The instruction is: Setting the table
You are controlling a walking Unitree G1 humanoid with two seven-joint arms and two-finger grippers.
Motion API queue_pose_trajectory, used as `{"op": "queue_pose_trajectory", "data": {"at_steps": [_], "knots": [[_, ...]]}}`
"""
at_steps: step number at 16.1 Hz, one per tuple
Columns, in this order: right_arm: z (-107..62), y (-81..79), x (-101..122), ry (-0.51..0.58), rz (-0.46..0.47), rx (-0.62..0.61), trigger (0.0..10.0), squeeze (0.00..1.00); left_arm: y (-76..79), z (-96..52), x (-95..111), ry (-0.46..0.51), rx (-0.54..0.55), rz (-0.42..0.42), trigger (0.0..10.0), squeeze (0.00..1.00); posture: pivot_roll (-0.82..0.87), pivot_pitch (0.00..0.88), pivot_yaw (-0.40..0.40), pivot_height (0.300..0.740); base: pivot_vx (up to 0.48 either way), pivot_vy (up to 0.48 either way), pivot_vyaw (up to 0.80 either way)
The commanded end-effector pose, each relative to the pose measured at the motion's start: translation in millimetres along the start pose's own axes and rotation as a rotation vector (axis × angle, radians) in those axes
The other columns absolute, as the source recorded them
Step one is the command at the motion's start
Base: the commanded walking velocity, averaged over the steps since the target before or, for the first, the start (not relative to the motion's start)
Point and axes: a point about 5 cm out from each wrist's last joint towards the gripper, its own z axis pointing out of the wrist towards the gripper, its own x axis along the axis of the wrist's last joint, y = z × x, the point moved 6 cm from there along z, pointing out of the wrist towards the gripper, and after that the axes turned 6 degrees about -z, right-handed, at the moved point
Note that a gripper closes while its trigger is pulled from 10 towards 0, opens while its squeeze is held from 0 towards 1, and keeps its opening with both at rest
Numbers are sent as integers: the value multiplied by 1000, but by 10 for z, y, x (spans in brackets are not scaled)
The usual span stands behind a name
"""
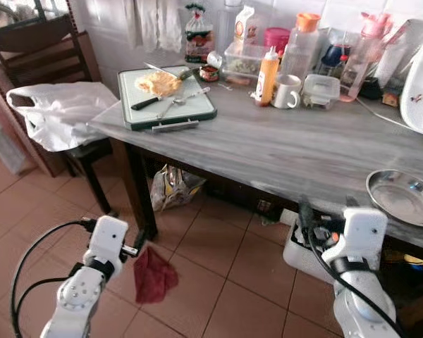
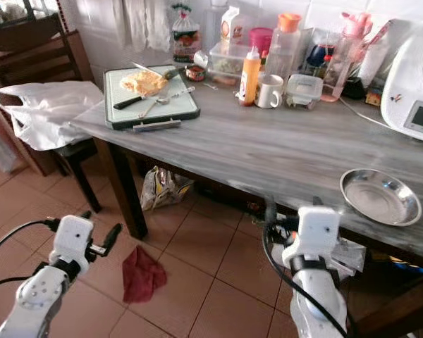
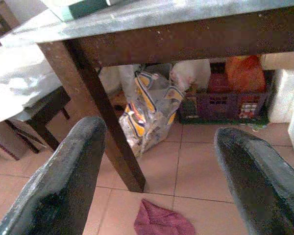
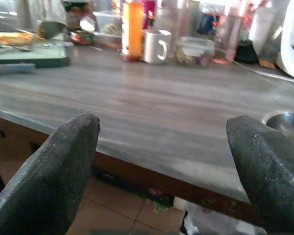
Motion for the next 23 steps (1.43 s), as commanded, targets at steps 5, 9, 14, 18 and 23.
{"op": "queue_pose_trajectory", "data": {"at_steps": [5,9,14,18,23], "knots": [[-227,284,-107,-35,-3,-134,10000,0,-54,-65,37,-5,10,14,10000,0,147,41,-21,740,0,0,0],[-457,250,-230,-87,3,-140,10000,0,-76,-45,47,-6,-16,16,10000,0,124,45,-10,740,0,0,0],[-457,227,-226,-88,-4,-136,10000,0,-47,-47,4,-30,-46,-20,10000,0,99,54,-12,740,0,0,0],[-340,243,-177,-66,-23,-110,10000,0,-85,-109,-130,-63,7,-54,10000,0,112,55,-39,740,0,0,0],[-181,211,-130,-44,-31,-74,10000,0,-99,-62,-220,-98,37,-92,10000,0,135,43,-67,740,0,0,0]]}}
